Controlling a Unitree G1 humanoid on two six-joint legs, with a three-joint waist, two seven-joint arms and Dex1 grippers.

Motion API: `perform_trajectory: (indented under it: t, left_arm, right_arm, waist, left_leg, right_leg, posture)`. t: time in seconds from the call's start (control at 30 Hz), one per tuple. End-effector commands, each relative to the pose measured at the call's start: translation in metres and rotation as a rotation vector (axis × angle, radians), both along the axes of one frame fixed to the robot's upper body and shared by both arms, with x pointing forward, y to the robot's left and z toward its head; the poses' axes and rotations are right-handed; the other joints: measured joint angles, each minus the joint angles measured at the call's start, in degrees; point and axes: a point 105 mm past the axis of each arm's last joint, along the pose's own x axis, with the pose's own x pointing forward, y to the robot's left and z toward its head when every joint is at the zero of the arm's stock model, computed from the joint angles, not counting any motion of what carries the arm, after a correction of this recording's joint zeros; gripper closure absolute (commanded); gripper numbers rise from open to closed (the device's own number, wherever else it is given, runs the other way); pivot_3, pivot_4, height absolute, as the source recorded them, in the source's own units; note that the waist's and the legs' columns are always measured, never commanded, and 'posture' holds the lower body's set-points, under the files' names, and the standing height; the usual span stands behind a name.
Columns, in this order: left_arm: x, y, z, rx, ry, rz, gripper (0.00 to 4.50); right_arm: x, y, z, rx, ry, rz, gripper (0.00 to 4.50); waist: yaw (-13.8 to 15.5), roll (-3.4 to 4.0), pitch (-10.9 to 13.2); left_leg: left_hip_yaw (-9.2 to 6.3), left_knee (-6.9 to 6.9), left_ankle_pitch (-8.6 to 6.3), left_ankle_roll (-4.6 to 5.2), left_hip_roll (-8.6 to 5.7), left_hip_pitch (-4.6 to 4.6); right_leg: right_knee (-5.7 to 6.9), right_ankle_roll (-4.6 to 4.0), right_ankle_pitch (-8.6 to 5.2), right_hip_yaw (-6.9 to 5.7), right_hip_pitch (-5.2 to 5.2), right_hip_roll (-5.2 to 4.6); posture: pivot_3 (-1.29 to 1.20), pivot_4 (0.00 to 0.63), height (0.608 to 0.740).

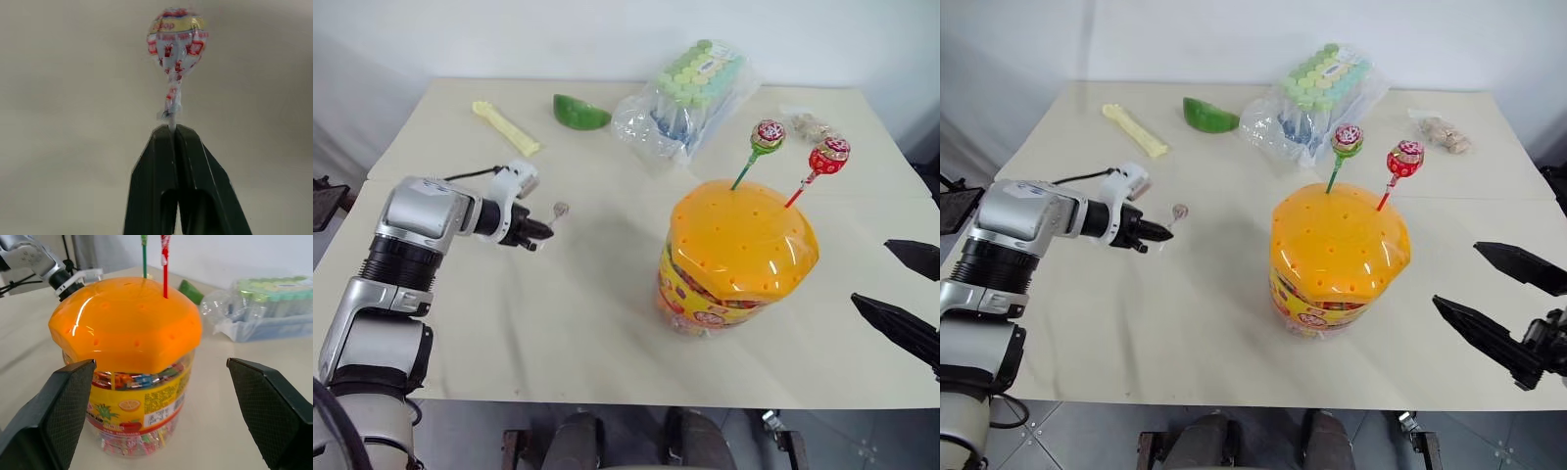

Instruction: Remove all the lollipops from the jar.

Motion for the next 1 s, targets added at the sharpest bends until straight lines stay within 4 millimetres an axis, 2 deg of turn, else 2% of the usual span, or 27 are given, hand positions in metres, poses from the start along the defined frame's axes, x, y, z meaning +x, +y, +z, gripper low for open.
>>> perform_trajectory:
  t: [0.03,0.1,0.27,0.5,0.6,0.63,0.7,0.83,0.93,1.0]
  left_arm:
    - [-0.006,0.016,-0.005,0.100,0.035,0.054,4.49]
    - [-0.013,0.021,-0.010,0.141,0.086,0.055,4.49]
    - [-0.016,0.023,0.004,0.179,0.077,0.039,3.23]
    - [-0.016,0.022,0.044,0.168,-0.030,-0.005,1.16]
    - [-0.009,0.013,0.082,0.141,-0.177,-0.083,0.17]
    - [-0.006,0.010,0.091,0.135,-0.225,-0.104,0.01]
    - [0.002,-0.005,0.106,0.079,-0.322,-0.193,0.01]
    - [0.013,-0.060,0.136,-0.142,-0.598,-0.474,0.01]
    - [-0.002,-0.097,0.150,-0.408,-0.682,-0.724,0.01]
    - [-0.012,-0.110,0.155,-0.540,-0.718,-0.862,0.01]
  right_arm:
    - [0.001,0.000,0.003,-0.017,-0.016,-0.002,0.00]
    - [0.002,0.000,0.003,-0.018,-0.019,-0.004,0.00]
    - [0.003,-0.003,0.004,-0.019,-0.026,-0.015,0.00]
    - [0.003,-0.009,0.007,-0.032,-0.027,-0.031,0.00]
    - [0.004,-0.014,0.010,-0.050,-0.040,-0.047,0.00]
    - [0.004,-0.015,0.011,-0.054,-0.045,-0.050,0.00]
    - [0.005,-0.016,0.012,-0.055,-0.048,-0.054,0.00]
    - [0.008,-0.016,0.017,-0.062,-0.075,-0.058,0.00]
    - [0.005,-0.014,0.023,-0.064,-0.105,-0.069,0.00]
    - [0.001,-0.013,0.026,-0.062,-0.116,-0.078,0.00]
  waist:
    - [-0.03,0.00,0.00]
    - [-0.05,-0.04,-0.01]
    - [-0.17,-0.05,-0.01]
    - [-0.16,-0.11,0.03]
    - [0.09,-0.23,0.09]
    - [0.19,-0.28,0.11]
    - [0.21,-0.38,0.13]
    - [0.28,-0.41,0.11]
    - [-0.02,-0.45,0.14]
    - [-0.10,-0.46,0.14]
  left_leg:
    - [0.01,-0.01,0.00,0.00,0.00,0.01]
    - [0.01,-0.01,0.00,0.00,0.00,0.00]
    - [0.13,-0.01,0.00,0.00,0.01,0.08]
    - [0.34,-0.01,0.00,0.00,0.00,0.00]
    - [0.51,-0.01,0.00,0.00,-0.01,-0.05]
    - [0.56,0.00,0.00,0.00,-0.01,-0.10]
    - [0.61,0.04,0.00,0.00,-0.01,-0.09]
    - [0.77,0.07,-0.01,0.06,-0.02,-0.03]
    - [0.85,0.09,-0.01,0.06,-0.01,-0.07]
    - [0.91,0.07,-0.01,0.07,0.00,-0.10]
  right_leg:
    - [-0.01,0.00,0.00,0.01,0.00,0.00]
    - [0.00,0.00,0.00,0.00,-0.01,0.00]
    - [0.04,0.00,0.00,0.11,-0.01,0.00]
    - [0.17,0.00,0.00,0.32,-0.29,0.00]
    - [0.33,0.00,0.00,0.52,-0.52,0.00]
    - [0.38,0.00,0.00,0.58,-0.60,0.00]
    - [0.42,0.00,0.00,0.63,-0.63,0.00]
    - [0.47,0.02,0.01,0.75,-0.64,-0.01]
    - [0.52,0.02,0.01,0.79,-0.73,0.00]
    - [0.52,0.02,0.01,0.80,-0.80,0.00]
  posture:
    - [0.00,0.150,0.740]
    - [0.00,0.150,0.740]
    - [0.00,0.150,0.740]
    - [0.00,0.150,0.740]
    - [0.00,0.150,0.740]
    - [0.00,0.150,0.740]
    - [0.00,0.150,0.740]
    - [0.00,0.150,0.740]
    - [0.00,0.150,0.740]
    - [0.00,0.150,0.740]
